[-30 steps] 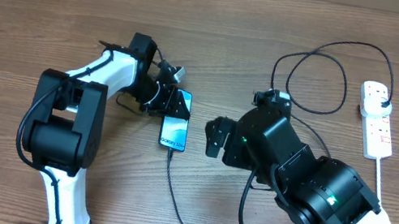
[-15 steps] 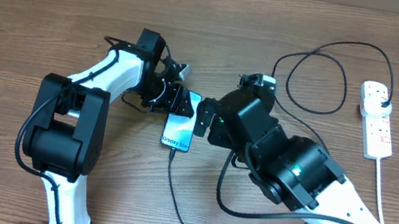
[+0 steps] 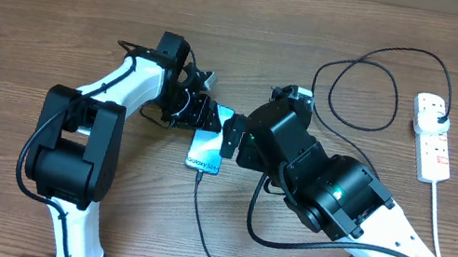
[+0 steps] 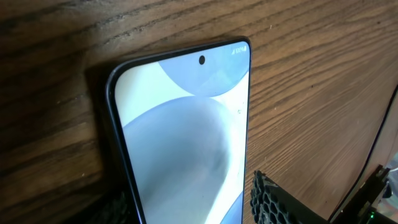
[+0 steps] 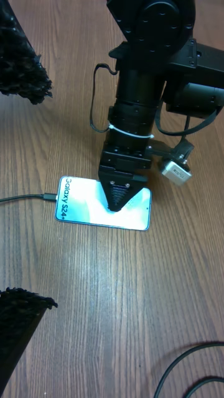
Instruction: Plug charger to phone and switch on socket
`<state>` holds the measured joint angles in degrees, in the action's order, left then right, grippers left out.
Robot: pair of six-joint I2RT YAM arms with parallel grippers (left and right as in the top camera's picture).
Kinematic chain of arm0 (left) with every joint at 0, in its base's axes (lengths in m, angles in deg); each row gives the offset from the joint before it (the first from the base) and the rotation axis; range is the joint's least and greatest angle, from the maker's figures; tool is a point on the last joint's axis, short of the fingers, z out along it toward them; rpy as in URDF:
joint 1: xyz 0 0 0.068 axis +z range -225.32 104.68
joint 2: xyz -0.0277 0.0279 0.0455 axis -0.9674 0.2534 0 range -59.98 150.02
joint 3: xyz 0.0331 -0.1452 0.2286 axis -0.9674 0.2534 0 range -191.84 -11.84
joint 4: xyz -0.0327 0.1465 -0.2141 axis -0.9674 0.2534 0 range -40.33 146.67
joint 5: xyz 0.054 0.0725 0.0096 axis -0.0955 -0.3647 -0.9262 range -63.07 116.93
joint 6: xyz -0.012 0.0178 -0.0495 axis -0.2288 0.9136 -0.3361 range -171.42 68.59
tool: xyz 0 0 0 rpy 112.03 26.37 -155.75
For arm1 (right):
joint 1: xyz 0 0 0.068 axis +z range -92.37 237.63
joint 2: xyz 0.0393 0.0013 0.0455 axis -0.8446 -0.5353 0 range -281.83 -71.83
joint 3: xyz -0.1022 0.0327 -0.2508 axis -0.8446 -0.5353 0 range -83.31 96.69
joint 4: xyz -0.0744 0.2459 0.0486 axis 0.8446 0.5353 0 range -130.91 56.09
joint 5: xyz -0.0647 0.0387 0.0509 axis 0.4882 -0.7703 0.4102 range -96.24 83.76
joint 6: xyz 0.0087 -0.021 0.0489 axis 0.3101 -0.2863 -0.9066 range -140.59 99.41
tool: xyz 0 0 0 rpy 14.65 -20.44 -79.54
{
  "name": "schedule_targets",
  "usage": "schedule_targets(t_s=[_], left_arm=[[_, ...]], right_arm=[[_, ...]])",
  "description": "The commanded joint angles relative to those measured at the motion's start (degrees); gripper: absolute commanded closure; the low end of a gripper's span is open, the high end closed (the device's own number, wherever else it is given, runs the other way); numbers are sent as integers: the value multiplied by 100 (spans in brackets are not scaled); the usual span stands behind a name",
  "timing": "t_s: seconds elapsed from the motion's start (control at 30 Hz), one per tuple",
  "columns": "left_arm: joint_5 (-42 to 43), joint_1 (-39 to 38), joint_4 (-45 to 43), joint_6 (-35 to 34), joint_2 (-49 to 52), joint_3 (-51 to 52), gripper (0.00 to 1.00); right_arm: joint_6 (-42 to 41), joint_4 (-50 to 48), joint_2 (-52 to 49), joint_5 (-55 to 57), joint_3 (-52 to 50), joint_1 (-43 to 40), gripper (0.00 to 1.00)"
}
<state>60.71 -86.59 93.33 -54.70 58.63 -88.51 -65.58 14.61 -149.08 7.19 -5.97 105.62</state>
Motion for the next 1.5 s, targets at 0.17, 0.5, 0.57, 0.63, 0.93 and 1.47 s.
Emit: schedule_targets(t_s=[0.17, 0.5, 0.57, 0.63, 0.93, 1.47], left_arm=[[-1290, 37, 162, -168, 391, 225, 36], [-1943, 37, 400, -166, 385, 223, 22], [-2175, 37, 452, -168, 350, 212, 13], [-2240, 37, 557, -168, 282, 151, 0], [-2243, 35, 1110, -190, -1285, 39, 0], [-3023, -155, 1794, -603, -6216, 1038, 0]], right_arm=[[-20, -20, 57, -20, -4, -17, 0], [-20, 26, 57, -262, -4, -17, 0], [-20, 26, 57, -258, -4, -17, 0], [-20, 20, 57, -258, -4, -17, 0], [-24, 122, 57, -321, -4, -20, 40], [-774, 2579, 57, -284, -4, -2365, 96]])
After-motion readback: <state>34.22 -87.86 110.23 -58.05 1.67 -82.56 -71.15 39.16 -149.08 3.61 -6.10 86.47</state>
